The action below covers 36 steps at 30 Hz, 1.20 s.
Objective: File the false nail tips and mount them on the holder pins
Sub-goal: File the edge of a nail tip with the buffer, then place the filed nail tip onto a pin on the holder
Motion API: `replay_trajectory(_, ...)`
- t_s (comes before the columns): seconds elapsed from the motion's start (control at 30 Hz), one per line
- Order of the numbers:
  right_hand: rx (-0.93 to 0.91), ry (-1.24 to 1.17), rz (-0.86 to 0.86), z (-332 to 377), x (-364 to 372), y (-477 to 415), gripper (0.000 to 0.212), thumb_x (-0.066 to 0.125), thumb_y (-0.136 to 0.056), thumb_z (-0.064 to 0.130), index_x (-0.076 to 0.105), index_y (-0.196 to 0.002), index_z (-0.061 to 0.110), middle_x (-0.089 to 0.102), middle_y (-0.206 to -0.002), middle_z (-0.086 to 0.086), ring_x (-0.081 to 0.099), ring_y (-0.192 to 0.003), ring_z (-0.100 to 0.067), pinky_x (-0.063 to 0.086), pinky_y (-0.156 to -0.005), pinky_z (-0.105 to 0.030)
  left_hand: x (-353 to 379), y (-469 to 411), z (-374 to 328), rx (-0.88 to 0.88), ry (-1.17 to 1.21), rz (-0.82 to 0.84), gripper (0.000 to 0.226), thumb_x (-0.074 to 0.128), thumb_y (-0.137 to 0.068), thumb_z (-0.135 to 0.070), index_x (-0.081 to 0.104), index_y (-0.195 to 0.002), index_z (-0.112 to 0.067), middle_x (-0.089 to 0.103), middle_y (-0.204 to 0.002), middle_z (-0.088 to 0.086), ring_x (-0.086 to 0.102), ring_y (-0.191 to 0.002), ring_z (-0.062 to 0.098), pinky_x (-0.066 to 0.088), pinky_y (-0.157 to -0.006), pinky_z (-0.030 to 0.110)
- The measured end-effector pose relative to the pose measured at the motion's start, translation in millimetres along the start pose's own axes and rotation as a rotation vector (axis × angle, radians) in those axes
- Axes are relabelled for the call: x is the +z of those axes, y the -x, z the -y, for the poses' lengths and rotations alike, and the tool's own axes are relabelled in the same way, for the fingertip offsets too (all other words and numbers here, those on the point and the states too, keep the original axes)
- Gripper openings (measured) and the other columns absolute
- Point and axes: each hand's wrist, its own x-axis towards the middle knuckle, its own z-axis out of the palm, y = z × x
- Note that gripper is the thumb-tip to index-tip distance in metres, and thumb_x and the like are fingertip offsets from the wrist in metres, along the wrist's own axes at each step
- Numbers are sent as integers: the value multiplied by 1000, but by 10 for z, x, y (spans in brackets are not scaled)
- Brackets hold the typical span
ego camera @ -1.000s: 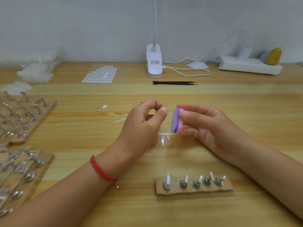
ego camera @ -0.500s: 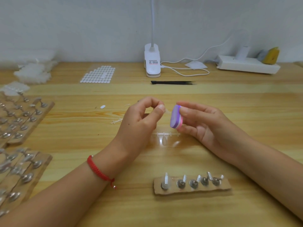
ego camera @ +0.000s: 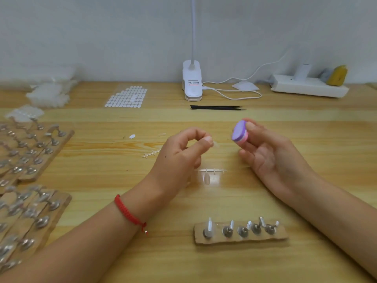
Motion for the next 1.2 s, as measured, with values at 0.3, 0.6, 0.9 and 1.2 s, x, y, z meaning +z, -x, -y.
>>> replay_trajectory(0.3,-197,427,169,-94,84,118,16,51,-93,21,65,-86,17,52,-65,3,45,-59,-8,38,-50,-21,34,38,-128,-10,108,-48,23,70,-68,-45,77,-81,-27,56,-56,-14,34,-39,4,34,-44,10)
replay_trajectory(0.6,-385,478,109,-88,78,178,5,63,-90,9,67,-88,12,60,-66,3,47,-53,-12,42,-45,-24,170,97,-223,-86,127,-53,16,68,-82,-33,74,-68,-31,52,-47,-14,35,-37,3,34,-44,9)
replay_trajectory(0.9,217,283,437,24,26,124,12,63,-83,19,67,-89,9,54,-74,-1,44,-52,-5,42,-44,-18,-162,92,-289,156,-359,140,18,69,-78,-44,65,-85,-29,61,-69,-14,46,-44,5,37,-48,14)
replay_trajectory(1.2,415,316,667,97,-44,88,13,56,-90,15,63,-80,10,53,-73,2,44,-53,-3,46,-45,-15,-300,61,-409,422,-756,278,22,64,-74,-59,70,-90,-45,60,-94,-22,54,-59,12,35,-59,18)
